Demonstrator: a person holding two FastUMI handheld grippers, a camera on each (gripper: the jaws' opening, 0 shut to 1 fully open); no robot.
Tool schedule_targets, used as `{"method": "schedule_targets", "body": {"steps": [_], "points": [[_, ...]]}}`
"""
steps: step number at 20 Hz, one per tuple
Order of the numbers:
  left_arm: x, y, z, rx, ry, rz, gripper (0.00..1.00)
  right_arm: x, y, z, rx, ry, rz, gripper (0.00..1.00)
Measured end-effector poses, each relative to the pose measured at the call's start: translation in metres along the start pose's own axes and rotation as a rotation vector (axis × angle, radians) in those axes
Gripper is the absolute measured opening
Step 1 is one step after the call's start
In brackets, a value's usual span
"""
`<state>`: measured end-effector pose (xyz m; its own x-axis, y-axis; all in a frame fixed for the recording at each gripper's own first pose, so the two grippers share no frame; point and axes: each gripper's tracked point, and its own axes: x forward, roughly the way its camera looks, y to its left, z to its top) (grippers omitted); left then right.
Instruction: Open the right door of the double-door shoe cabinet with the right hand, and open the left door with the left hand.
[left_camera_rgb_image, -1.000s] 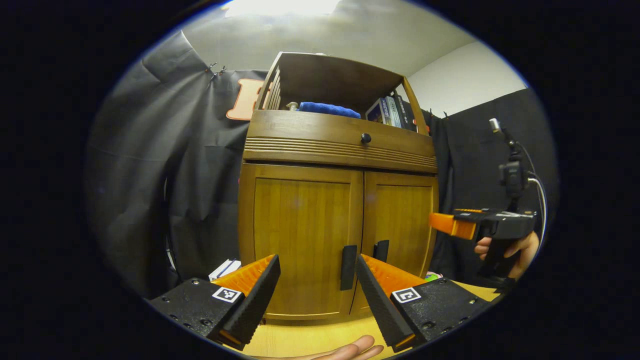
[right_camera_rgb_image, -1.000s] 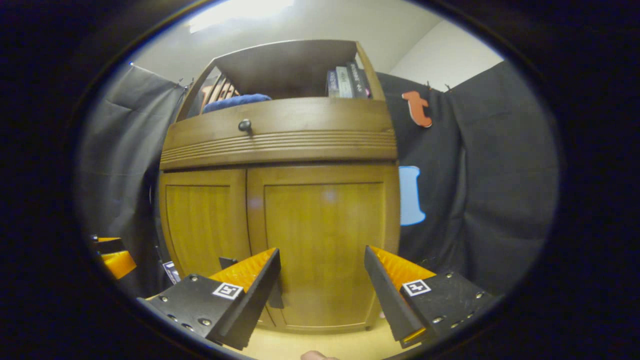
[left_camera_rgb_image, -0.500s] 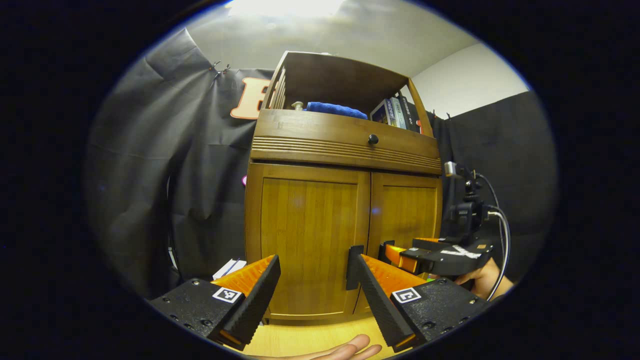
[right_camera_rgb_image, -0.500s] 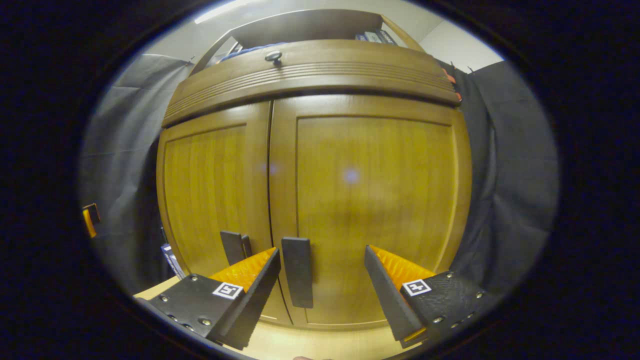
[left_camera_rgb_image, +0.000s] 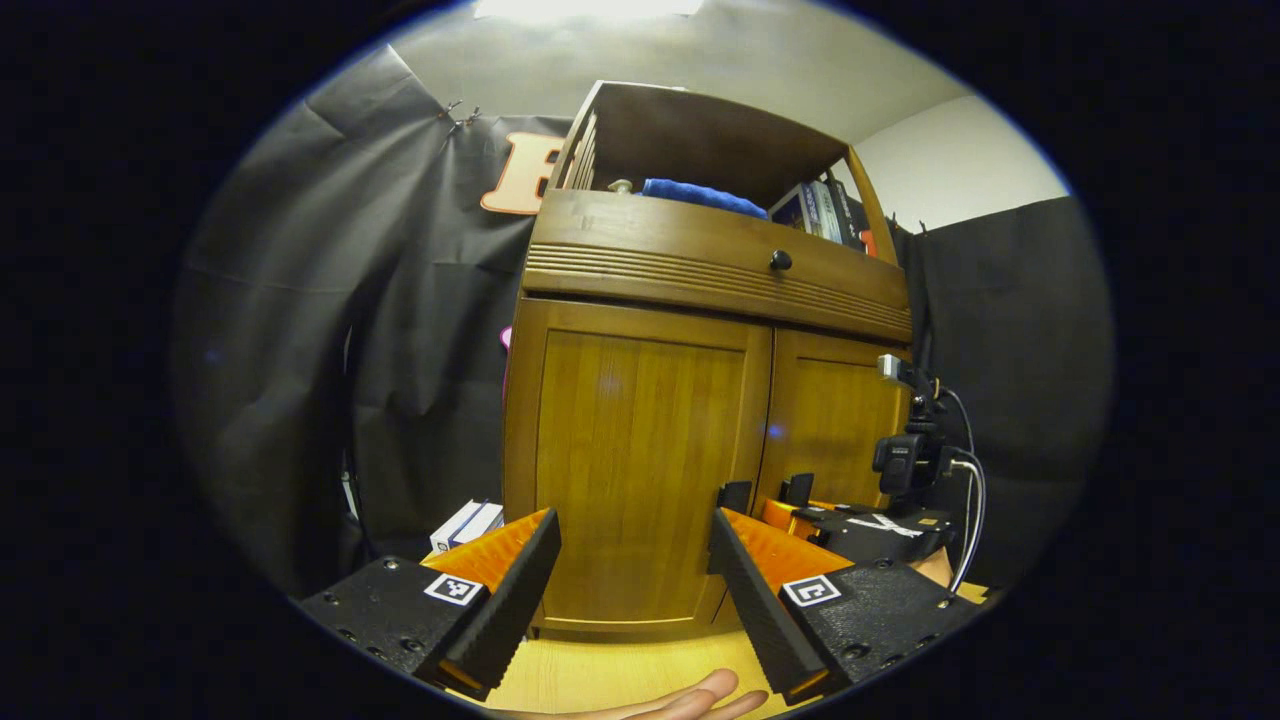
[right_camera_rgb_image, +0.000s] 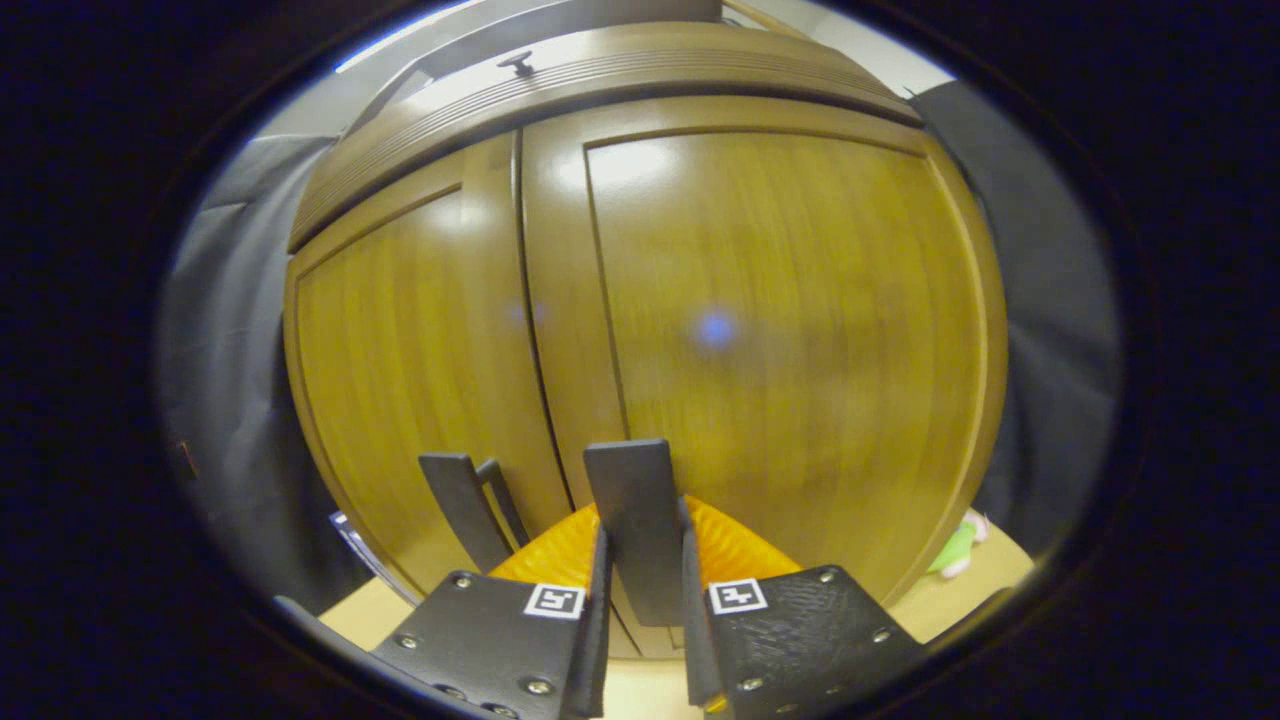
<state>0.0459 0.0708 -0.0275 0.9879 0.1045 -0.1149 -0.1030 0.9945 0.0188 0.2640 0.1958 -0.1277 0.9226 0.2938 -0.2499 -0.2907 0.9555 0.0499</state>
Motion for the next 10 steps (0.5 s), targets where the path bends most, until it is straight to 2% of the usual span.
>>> {"method": "schedule_targets", "body": {"steps": [1, 2, 5, 7, 8, 9, 10], "points": [[0.002, -0.001, -0.002, -0.005, 0.004, 0.005, 0.93, -0.004, 0.002, 0.0, -0.037, -0.005, 0.009, 0.36], [0.003, -0.002, -0.002, -0.01, 0.007, 0.008, 0.94, -0.008, 0.004, -0.002, -0.053, -0.006, 0.016, 0.31], [0.002, -0.007, -0.003, -0.016, 0.003, 0.018, 0.94, -0.022, 0.002, -0.013, -0.059, 0.025, 0.048, 0.31], [0.0, -0.011, -0.004, 0.008, -0.001, 0.021, 0.94, -0.037, -0.002, -0.016, -0.05, 0.039, 0.071, 0.27], [-0.001, -0.013, -0.003, 0.026, -0.007, 0.027, 0.94, -0.035, -0.025, -0.019, -0.089, 0.033, -0.026, 0.31], [-0.002, -0.015, -0.003, 0.038, -0.015, 0.032, 0.94, -0.061, -0.042, -0.003, -0.06, 0.005, -0.05, 0.31], [-0.002, -0.017, -0.004, 0.047, -0.016, 0.035, 0.94, -0.037, -0.031, -0.007, -0.009, -0.003, 0.017, 0.1]]}}
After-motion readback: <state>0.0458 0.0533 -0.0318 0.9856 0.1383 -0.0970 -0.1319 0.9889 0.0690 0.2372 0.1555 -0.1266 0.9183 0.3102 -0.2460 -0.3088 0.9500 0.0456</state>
